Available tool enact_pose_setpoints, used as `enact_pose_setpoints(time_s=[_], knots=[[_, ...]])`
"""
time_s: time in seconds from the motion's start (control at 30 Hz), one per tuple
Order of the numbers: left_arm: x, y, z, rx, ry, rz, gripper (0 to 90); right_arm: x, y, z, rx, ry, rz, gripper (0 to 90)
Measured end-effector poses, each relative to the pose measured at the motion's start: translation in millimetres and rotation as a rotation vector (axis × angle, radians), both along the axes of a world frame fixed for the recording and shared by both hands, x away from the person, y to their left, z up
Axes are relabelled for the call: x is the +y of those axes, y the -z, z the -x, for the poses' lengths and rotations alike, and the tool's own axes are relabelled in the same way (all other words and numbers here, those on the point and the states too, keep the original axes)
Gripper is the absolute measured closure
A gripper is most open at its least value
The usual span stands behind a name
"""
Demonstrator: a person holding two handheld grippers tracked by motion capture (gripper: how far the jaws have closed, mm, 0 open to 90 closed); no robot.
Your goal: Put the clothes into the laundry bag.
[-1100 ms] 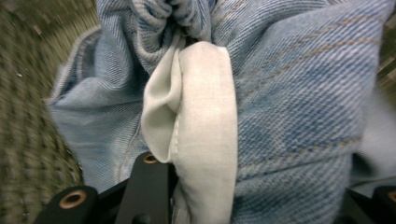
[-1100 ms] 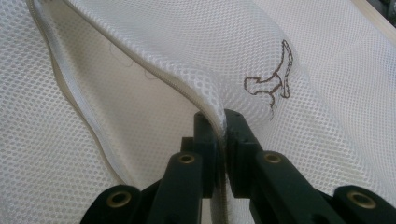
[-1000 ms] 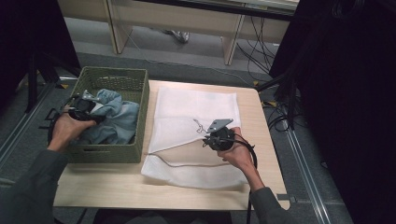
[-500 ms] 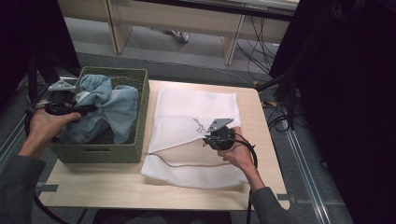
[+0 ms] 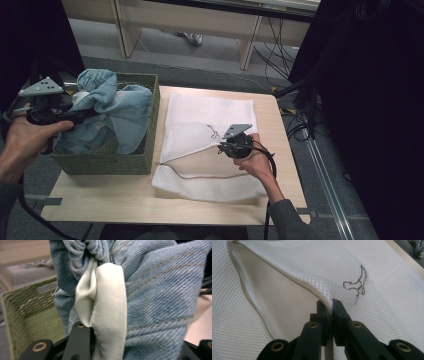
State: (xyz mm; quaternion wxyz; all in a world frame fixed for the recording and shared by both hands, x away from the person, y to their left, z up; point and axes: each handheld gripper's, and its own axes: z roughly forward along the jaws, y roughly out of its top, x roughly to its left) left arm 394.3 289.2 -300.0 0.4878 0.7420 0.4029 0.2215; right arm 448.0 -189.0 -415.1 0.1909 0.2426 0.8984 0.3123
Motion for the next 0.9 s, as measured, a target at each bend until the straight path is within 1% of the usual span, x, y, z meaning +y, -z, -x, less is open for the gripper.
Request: enact_pose_setpoints(time_s=[0.03, 0.07, 0.1, 0.13, 0.17, 0.2, 0.23, 0.27, 0.3, 0.33, 0.37, 0.43, 0.47, 0.5, 0.53, 0.6, 0.63, 0.67, 0.7, 0.73, 0.77, 0.8, 0.83, 0.87, 0.9], knots=[[-2.0, -4.5, 3.0, -0.001, 0.014, 0.01, 65.1, 0.2, -1.2, -0.7, 0.006, -0.002, -0.01, 86.4], [-4.6, -8.8, 6.6, -0.006, 0.021, 0.02, 65.1, -0.1, -2.6, -1.5, -0.003, -0.006, -0.01, 86.4], [-4.6, -8.8, 6.6, -0.006, 0.021, 0.02, 65.1, -0.1, -2.6, -1.5, -0.003, -0.006, -0.01, 86.4], [-9.2, -18.0, 13.9, -0.013, 0.054, 0.028, 65.1, -0.4, -6.6, -1.4, -0.001, -0.001, -0.023, 86.4], [-11.6, -22.3, 17.9, -0.016, 0.064, 0.038, 65.0, -1.3, -8.2, -2.4, -0.01, -0.008, -0.026, 86.4], [-14.1, -26.4, 21.9, -0.018, 0.079, 0.047, 65.0, -1.9, -10.3, -2.9, -0.014, -0.002, -0.035, 86.4], [-16.8, -30.5, 25.9, -0.021, 0.095, 0.052, 65.0, -2.1, -12.3, -2.7, -0.009, 0.007, -0.037, 86.5], [-16.8, -30.5, 25.9, -0.021, 0.095, 0.052, 65.0, -2.5, -13.9, -4.1, -0.023, -0.007, -0.038, 86.5], [-22.6, -37.4, 34.1, -0.023, 0.129, 0.068, 65.0, -2.0, -15.8, -1.8, -0.004, 0.022, -0.047, 86.5], [-22.6, -37.4, 34.1, -0.023, 0.129, 0.068, 65.0, -2.0, -15.8, -1.8, -0.004, 0.022, -0.047, 86.5], [-25.8, -39.5, 37.6, -0.022, 0.15, 0.088, 65.0, -2.4, -18.4, -5.0, -0.027, 0.006, -0.049, 86.5], [-32.5, -43.9, 44.2, -0.008, 0.2, 0.119, 65.0, -2.3, -19.5, -4.9, -0.026, 0.009, -0.053, 86.5], [-37.1, -46.2, 48.3, -0.003, 0.228, 0.138, 64.9, -2.9, -21.4, -6.7, -0.042, -0.009, -0.05, 86.6], [-42.0, -48.1, 52.5, 0.003, 0.258, 0.155, 64.9, -2.9, -21.4, -6.7, -0.042, -0.009, -0.05, 86.6], [-45.3, -48.7, 54.9, 0.008, 0.278, 0.166, 64.8, -3.8, -22.9, -6.5, -0.015, 0.005, -0.052, 86.5], [-53.7, -49.2, 60.0, 0.019, 0.32, 0.178, 64.8, -4.0, -23.0, -6.4, -0.014, 0.009, -0.051, 86.5], [-64.6, -48.2, 65.2, 0.012, 0.361, 0.171, 64.5, -3.6, -21.4, -6.7, -0.021, 0.015, -0.063, 86.5], [-64.6, -48.2, 65.2, 0.012, 0.361, 0.171, 64.4, -3.6, -21.4, -6.7, -0.021, 0.015, -0.063, 86.5], [-70.6, -46.0, 67.7, 0.021, 0.377, 0.182, 64.4, -4.0, -21.2, -7.0, -0.023, 0.012, -0.063, 86.5], [-81.1, -40.4, 70.5, 0.037, 0.41, 0.187, 64.3, -4.4, -21.3, -7.7, -0.027, 0.003, -0.059, 86.5], [-87.2, -36.3, 71.5, 0.05, 0.429, 0.189, 64.3, -4.5, -21.4, -7.5, -0.026, 0.005, -0.061, 86.5], [-87.2, -36.3, 71.5, 0.05, 0.429, 0.189, 64.3, -4.5, -21.4, -7.5, -0.026, 0.005, -0.061, 86.5], [-95.0, -30.7, 72.5, 0.07, 0.448, 0.192, 64.2, -5.2, -22.7, -7.0, -0.008, 0.008, -0.059, 86.5], [-105.6, -22.5, 72.1, 0.092, 0.479, 0.184, 64.2, -5.2, -22.5, -6.9, -0.009, 0.008, -0.06, 86.5], [-105.6, -22.5, 72.1, 0.092, 0.479, 0.184, 64.1, -5.2, -22.5, -6.9, -0.012, 0.01, -0.06, 86.5]])
